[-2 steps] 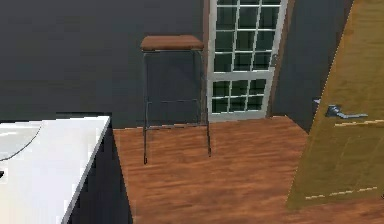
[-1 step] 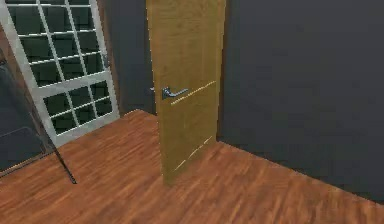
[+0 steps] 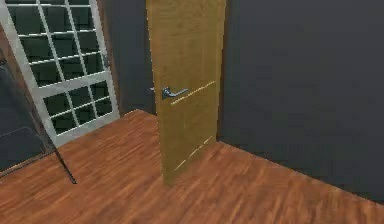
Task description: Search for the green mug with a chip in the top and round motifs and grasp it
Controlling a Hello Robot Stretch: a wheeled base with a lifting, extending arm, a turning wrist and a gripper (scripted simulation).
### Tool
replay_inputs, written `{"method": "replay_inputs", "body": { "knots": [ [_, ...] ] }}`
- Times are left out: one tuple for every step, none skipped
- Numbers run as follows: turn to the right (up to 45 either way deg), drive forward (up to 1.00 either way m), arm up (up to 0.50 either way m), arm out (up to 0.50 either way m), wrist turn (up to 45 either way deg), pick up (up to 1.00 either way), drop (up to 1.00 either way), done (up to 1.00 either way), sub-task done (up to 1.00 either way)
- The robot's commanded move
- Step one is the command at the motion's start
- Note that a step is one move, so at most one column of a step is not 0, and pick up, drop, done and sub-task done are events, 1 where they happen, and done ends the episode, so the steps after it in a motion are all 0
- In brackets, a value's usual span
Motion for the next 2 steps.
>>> {"method": "replay_inputs", "body": {
  "knots": [
    [-45.0, 0.0, 0.0, 0.0, 0.0, 0.0, 0.0, 0.0, 0.0],
    [-12.0, 0.0, 0.0, 0.0, 0.0, 0.0, 0.0, 0.0, 0.0]
  ]
}}
